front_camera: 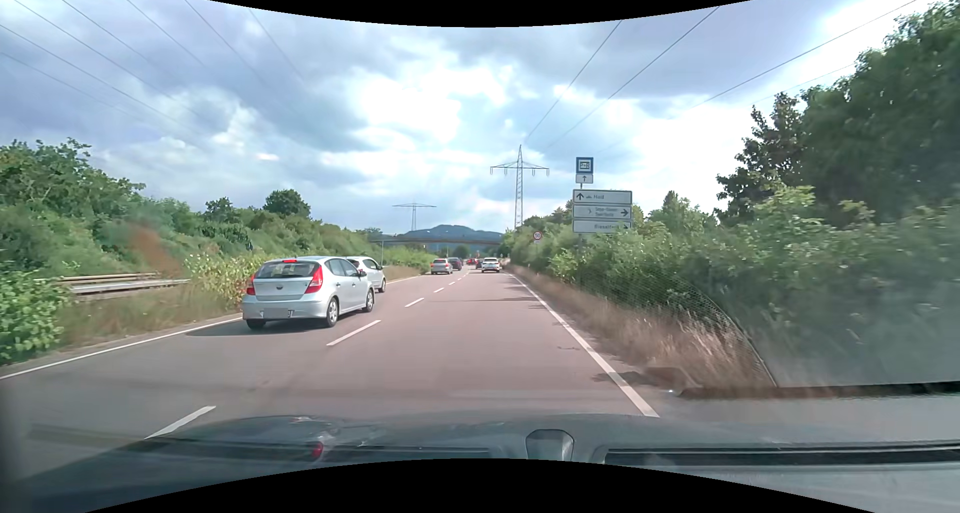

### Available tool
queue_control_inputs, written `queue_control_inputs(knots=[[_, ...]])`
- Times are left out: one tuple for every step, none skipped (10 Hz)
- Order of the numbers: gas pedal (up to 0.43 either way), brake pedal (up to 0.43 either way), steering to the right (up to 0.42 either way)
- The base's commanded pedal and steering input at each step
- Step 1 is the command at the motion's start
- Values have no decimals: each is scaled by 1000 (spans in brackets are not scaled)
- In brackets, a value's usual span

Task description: Follow the waypoints while adhering to traffic rules and regulations

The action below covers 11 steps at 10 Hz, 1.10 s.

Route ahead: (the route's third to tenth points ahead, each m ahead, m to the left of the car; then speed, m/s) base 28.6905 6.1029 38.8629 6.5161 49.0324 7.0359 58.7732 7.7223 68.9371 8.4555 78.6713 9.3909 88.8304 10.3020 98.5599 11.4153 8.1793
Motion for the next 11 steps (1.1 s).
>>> queue_control_inputs(knots=[[79, 0, -8], [79, 0, -9], [79, 0, -9], [79, 0, -10], [79, 0, -10], [79, 0, -10], [79, 0, -10], [79, 0, -8], [67, 0, -7], [59, 0, -7], [59, 0, -7]])
